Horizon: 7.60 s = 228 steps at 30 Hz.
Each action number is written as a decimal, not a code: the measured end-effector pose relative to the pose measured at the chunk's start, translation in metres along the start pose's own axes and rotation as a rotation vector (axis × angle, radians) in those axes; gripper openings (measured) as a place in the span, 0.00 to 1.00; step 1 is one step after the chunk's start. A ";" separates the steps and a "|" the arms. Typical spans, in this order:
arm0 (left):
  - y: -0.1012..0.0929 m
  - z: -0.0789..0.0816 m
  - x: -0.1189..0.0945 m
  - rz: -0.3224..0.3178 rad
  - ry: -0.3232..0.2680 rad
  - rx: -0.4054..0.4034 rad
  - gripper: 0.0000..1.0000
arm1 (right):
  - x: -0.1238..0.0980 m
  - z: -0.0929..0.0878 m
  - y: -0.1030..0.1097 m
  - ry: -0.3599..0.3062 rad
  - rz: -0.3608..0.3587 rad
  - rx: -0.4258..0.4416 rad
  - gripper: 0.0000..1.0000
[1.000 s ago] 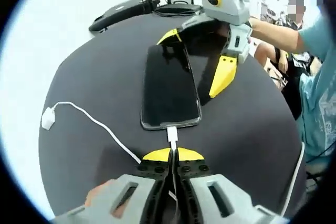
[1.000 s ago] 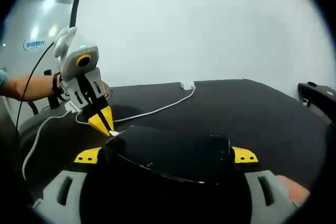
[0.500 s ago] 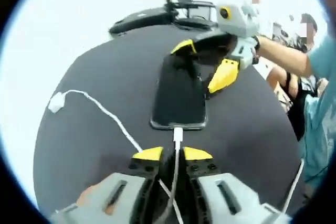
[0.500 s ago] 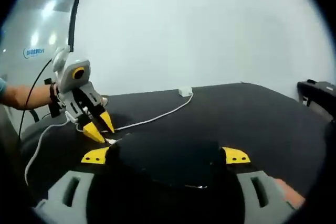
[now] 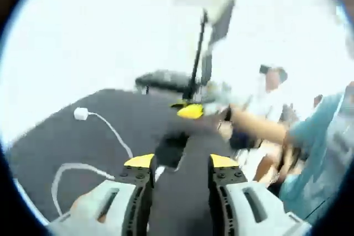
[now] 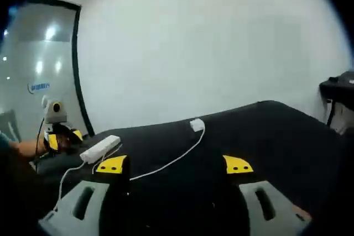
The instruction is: Connect the charging cable to the phone, plug the charger into the socket, and turn on the power strip switch to charge the phone.
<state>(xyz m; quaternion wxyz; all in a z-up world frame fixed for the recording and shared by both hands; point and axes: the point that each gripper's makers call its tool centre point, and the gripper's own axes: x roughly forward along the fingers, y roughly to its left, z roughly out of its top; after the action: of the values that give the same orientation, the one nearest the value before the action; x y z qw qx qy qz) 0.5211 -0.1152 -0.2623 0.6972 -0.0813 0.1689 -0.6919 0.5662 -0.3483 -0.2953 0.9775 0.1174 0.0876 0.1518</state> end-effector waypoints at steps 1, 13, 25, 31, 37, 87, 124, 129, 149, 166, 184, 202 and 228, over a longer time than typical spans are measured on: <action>-0.003 0.005 -0.010 -0.013 -0.048 -0.036 0.40 | 0.008 0.006 0.001 0.032 0.022 -0.028 0.74; 0.004 -0.020 -0.120 0.167 -0.170 -0.072 0.43 | 0.087 0.035 -0.032 0.144 0.014 -0.193 0.59; 0.026 -0.078 -0.172 0.370 -0.041 -0.118 0.73 | 0.200 0.027 -0.057 0.264 -0.063 -0.286 0.66; 0.045 -0.090 -0.196 0.482 -0.013 -0.106 0.82 | 0.246 0.015 -0.058 0.309 -0.028 -0.320 0.73; 0.055 -0.108 -0.211 0.532 0.043 -0.094 0.83 | 0.279 -0.022 -0.070 0.378 -0.052 -0.379 0.70; 0.041 -0.094 -0.246 0.621 -0.044 -0.056 0.53 | 0.213 0.034 0.217 0.030 0.437 -1.933 0.31; 0.057 -0.105 -0.237 0.561 0.031 -0.007 0.45 | 0.226 -0.125 0.317 -0.034 1.009 -2.698 0.30; 0.058 -0.105 -0.238 0.557 0.024 -0.012 0.44 | 0.229 -0.126 0.316 -0.021 1.009 -2.741 0.30; 0.056 -0.100 -0.237 0.546 -0.023 -0.029 0.41 | 0.224 -0.137 0.309 0.112 0.972 -2.758 0.31; 0.055 -0.094 -0.239 0.548 -0.061 -0.037 0.38 | 0.209 -0.112 0.311 0.127 0.850 -2.710 0.13; 0.054 -0.089 -0.243 0.537 -0.089 -0.025 0.37 | 0.217 -0.124 0.322 0.166 0.604 -2.929 0.01; 0.056 -0.087 -0.246 0.535 -0.111 -0.027 0.35 | 0.225 -0.128 0.330 0.274 0.268 -3.006 0.00; 0.059 -0.088 -0.247 0.623 -0.020 -0.014 0.34 | 0.162 -0.037 0.377 -0.076 0.492 -1.693 0.33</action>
<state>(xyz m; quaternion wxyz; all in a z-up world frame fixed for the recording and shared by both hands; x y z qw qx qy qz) 0.5499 0.1419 -0.3341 0.8768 -0.0373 0.1834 -0.4429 0.6062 0.0592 -0.2560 0.6783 -0.6256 -0.1148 0.3680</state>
